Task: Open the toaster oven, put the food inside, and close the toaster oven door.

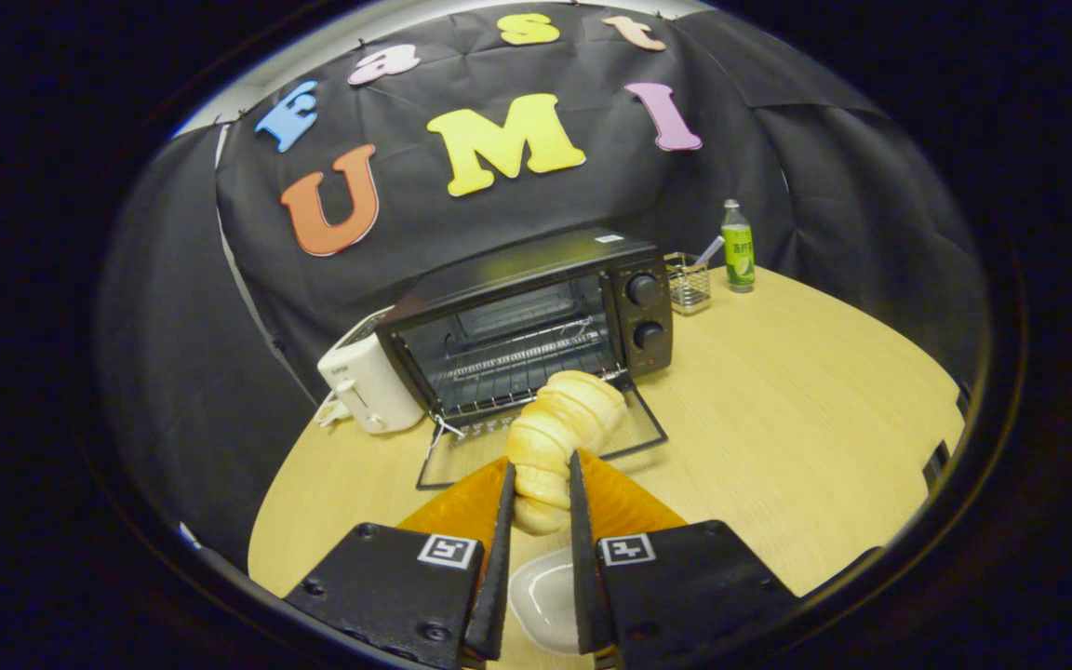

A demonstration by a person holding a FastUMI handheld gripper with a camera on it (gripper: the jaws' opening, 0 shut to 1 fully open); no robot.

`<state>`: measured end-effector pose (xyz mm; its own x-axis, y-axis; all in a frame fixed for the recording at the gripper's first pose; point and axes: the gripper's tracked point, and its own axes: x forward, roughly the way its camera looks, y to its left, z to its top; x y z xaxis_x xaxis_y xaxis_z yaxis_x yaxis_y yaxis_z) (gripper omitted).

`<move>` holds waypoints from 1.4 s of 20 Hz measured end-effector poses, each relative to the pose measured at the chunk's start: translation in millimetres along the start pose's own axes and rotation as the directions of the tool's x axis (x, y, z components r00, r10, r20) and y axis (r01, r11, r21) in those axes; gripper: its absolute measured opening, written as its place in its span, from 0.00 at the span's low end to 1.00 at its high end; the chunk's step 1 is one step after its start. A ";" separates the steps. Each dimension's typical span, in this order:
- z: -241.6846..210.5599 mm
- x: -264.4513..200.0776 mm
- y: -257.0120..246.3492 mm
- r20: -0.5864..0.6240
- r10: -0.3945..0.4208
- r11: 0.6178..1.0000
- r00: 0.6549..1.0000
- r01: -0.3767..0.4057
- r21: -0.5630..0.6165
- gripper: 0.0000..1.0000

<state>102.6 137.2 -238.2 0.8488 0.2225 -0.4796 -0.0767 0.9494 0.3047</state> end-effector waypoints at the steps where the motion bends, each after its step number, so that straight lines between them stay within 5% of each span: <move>1: 5.4 13.2 6.2 0.000 0.025 1.000 1.000 -0.025 0.003 0.35; 11: 40.3 157.0 2.5 0.052 0.021 0.997 0.998 -0.025 0.068 0.35; 20: 45.5 203.5 10.6 0.050 0.010 0.982 0.999 -0.020 0.188 0.37; 26: 46.3 207.8 6.1 0.057 -0.014 0.986 0.998 0.005 0.169 0.61; 28: 49.0 192.7 7.5 0.060 -0.007 0.987 0.998 -0.002 0.160 0.84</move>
<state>291.2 176.3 -288.0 0.8790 0.2020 -0.4319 0.0058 0.9013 0.4333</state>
